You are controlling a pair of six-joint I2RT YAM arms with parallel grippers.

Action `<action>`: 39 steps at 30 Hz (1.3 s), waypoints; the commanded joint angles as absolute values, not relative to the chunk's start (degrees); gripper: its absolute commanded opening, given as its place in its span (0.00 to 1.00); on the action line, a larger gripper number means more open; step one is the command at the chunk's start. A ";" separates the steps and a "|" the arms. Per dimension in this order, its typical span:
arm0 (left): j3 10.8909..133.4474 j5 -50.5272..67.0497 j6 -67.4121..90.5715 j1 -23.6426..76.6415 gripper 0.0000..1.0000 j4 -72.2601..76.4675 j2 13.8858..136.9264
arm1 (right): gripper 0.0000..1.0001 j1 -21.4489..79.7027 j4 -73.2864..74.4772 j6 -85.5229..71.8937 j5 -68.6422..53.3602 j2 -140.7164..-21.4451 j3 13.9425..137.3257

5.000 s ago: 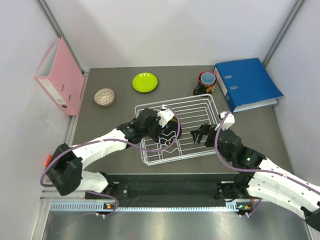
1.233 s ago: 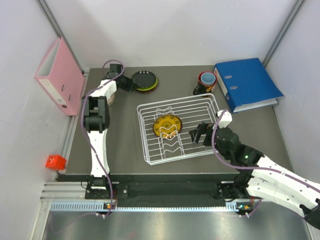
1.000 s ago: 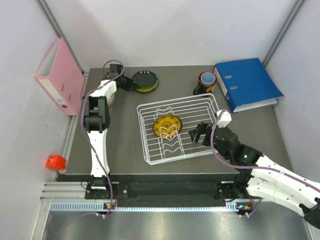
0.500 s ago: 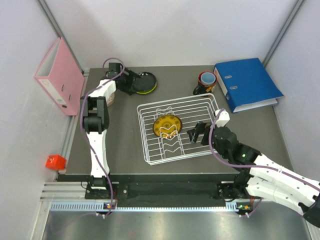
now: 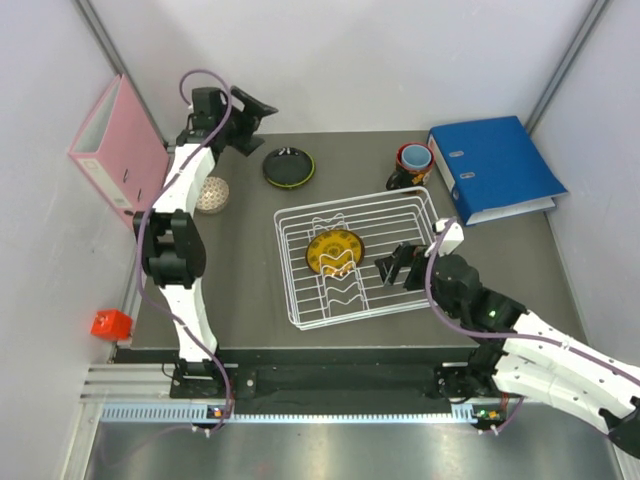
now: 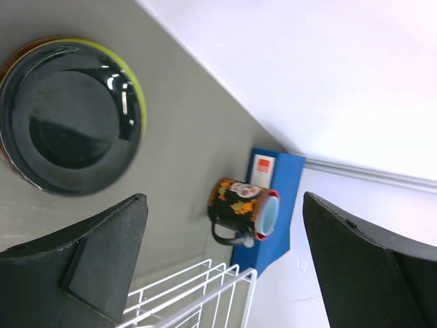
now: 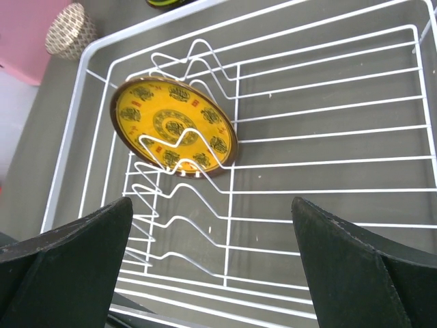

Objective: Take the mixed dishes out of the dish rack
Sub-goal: Place the plate at the center of the board, then pick up the plate from the dish rack.

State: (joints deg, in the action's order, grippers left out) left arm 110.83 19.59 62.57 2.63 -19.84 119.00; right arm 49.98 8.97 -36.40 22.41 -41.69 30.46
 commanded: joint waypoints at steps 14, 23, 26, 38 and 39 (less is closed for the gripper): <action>104.68 8.82 29.93 16.05 0.99 -25.03 103.46 | 1.00 49.75 10.72 -37.09 23.46 -35.77 29.79; 76.22 -1.17 -5.70 35.51 0.99 -16.08 80.35 | 1.00 49.75 12.57 -33.93 25.93 -36.13 32.69; 68.48 3.25 -9.13 35.51 0.92 -16.08 72.62 | 1.00 49.75 13.18 -33.93 26.72 -34.81 32.43; 48.70 9.14 -19.69 35.77 0.70 -10.38 63.63 | 1.00 49.75 14.41 -34.45 27.25 -33.66 32.87; 48.08 9.31 -19.60 35.86 0.70 -9.50 63.55 | 1.00 49.66 14.50 -34.54 27.25 -33.40 32.70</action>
